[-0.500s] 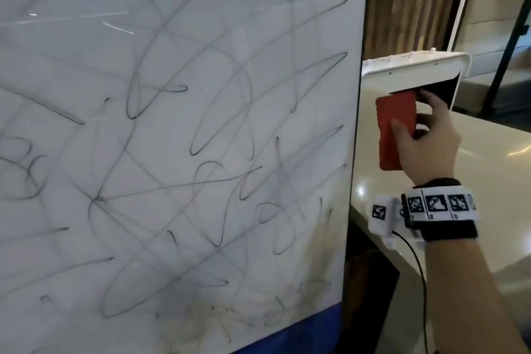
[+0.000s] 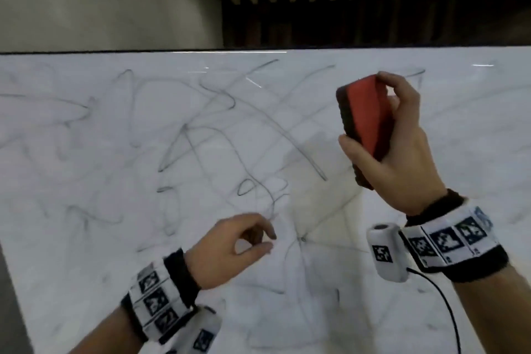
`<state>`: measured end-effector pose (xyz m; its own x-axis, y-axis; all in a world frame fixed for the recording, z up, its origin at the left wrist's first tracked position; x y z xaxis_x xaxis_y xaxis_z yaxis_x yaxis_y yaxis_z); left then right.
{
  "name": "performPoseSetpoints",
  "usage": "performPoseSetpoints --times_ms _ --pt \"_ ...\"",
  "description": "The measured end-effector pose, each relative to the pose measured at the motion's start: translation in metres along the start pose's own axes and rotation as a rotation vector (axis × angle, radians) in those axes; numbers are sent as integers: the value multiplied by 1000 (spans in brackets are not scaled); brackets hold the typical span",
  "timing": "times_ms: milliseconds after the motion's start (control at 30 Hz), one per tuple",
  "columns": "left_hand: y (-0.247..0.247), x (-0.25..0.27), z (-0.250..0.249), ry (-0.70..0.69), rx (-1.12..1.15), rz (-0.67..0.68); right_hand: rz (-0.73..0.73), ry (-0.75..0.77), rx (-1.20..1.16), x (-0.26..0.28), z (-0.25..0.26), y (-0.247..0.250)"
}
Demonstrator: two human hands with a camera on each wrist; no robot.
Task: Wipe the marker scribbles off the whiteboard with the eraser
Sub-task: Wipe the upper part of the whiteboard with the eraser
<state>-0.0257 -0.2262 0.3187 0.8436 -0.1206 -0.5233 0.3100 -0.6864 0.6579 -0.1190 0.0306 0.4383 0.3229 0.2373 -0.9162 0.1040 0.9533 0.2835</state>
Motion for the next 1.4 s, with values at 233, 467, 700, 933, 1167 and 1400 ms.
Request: performPoseSetpoints --times_ms 233,467,700,933,1167,1400 --pt "145 -75 -9 -157 -442 -399 -132 -22 158 -78 18 -60" --pt "239 -121 -6 -137 -646 -736 -114 44 321 -109 26 -97" --pt "250 -135 18 -118 -772 -683 -238 100 433 -97 33 -162" --pt "248 -139 21 -113 -806 -666 32 294 554 -69 34 -197" --pt "246 -137 22 -107 -853 -697 -232 184 518 -80 38 -201" --pt "248 -137 26 -157 -838 -715 -43 298 523 -82 35 -194"
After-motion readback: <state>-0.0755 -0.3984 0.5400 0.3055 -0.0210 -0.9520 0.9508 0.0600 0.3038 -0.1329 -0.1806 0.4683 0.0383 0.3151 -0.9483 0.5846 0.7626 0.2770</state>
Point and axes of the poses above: each hand's wrist, its own x-axis away from the middle knuckle, its own y-axis out of the back of the hand, z = x × y, the point moved 1 cm from there along -x, towards the middle knuckle, and after that the axes turned 1 degree about -z, right-handed, at the moved point
